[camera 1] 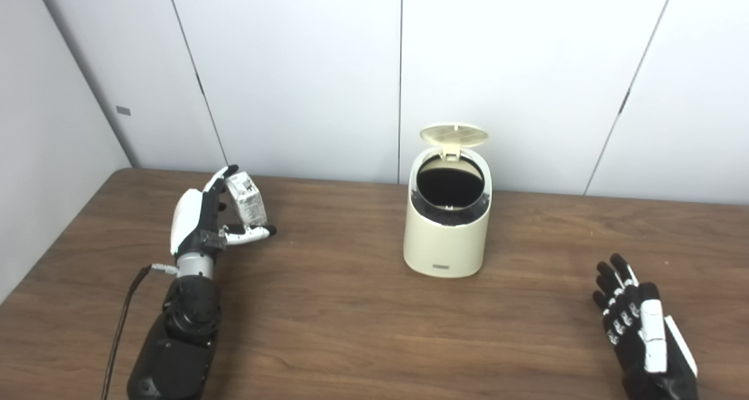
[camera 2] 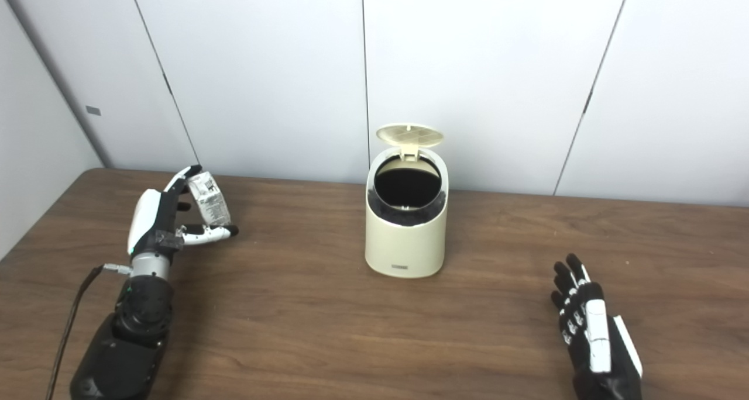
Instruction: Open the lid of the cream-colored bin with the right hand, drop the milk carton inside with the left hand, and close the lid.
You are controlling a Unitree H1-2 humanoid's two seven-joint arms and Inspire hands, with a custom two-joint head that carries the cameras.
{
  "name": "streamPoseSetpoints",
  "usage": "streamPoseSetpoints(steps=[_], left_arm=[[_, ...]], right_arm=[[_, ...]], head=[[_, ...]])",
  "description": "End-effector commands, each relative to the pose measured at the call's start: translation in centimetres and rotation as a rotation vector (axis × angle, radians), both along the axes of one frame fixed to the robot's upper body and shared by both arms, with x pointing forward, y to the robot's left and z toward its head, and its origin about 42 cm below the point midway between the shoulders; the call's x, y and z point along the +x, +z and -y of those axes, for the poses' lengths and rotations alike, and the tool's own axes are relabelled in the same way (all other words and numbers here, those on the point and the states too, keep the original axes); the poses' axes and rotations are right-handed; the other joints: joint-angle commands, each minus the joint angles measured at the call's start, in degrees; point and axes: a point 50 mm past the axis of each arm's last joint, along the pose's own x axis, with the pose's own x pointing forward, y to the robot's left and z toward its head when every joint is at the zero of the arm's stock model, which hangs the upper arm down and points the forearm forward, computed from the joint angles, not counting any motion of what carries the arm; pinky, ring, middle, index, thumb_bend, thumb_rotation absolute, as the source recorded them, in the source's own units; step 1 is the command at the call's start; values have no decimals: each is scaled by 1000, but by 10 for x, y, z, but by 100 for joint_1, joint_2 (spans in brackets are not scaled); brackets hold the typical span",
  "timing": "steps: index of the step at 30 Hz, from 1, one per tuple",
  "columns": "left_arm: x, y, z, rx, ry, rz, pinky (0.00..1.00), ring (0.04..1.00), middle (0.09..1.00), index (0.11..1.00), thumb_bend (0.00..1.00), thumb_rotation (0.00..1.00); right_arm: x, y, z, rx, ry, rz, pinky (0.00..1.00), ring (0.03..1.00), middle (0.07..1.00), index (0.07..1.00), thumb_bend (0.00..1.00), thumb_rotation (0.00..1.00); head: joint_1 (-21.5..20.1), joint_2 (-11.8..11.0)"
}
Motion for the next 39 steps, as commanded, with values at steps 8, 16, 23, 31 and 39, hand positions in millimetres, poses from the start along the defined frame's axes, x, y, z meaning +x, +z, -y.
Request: streamPoseSetpoints(steps=[8, 16, 23, 31, 39], left_arm=[[15, 31, -8, -49, -7, 122, 668, 782, 818, 820, 838, 16], [16, 32, -6, -75, 0, 136, 551, 638, 697, 734, 774, 0], [15, 33, -5, -60, 19, 163, 522, 547, 518, 537, 567, 0], [18, 30, -5, -51, 39, 196, 368, 460, 493, 452, 479, 0], [15, 32, -2, -39, 47, 236, 352, 460, 486, 435, 475, 0]], right_arm=[[5, 14, -7, -13, 2, 63, 986, 983, 953, 987, 510, 1000], [5, 12, -11, -20, 3, 54, 967, 976, 946, 981, 522, 1000], [2, 14, -13, -12, 12, 59, 948, 973, 943, 987, 516, 1000], [4, 12, -10, -11, 11, 64, 968, 983, 948, 984, 515, 1000], [6, 11, -10, -20, 5, 64, 953, 971, 939, 987, 520, 1000]], head=[[-17, 15], [-54, 60], [-58, 49], [-78, -29], [-90, 45]])
